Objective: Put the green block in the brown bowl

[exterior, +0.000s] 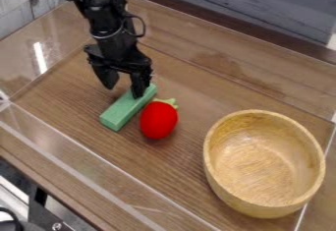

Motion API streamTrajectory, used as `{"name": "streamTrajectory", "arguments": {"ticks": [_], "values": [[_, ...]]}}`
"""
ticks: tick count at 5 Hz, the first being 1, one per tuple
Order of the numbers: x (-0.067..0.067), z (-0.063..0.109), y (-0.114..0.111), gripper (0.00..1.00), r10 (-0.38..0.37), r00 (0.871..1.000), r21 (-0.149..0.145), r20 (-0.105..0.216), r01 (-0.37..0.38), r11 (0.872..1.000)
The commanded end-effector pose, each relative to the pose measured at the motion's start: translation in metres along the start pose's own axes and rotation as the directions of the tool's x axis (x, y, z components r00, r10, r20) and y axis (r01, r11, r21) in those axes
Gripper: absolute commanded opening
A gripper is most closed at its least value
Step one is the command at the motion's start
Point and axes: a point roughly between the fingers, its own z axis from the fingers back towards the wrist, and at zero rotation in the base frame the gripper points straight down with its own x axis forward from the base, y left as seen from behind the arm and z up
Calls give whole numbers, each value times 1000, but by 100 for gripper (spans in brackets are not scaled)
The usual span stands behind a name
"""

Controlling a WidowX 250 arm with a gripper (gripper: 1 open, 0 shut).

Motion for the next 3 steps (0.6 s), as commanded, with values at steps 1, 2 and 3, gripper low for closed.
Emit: {"name": "streamTrajectory", "arguments": {"ticks": [1, 2, 3], "values": [[-28, -17, -13, 100, -4, 996, -23, -94, 2, 1000], [-22, -17, -10, 100, 10, 993, -7, -114, -11, 1000], [-25, -17, -15, 100, 4, 991, 5, -134, -4, 1000]]}}
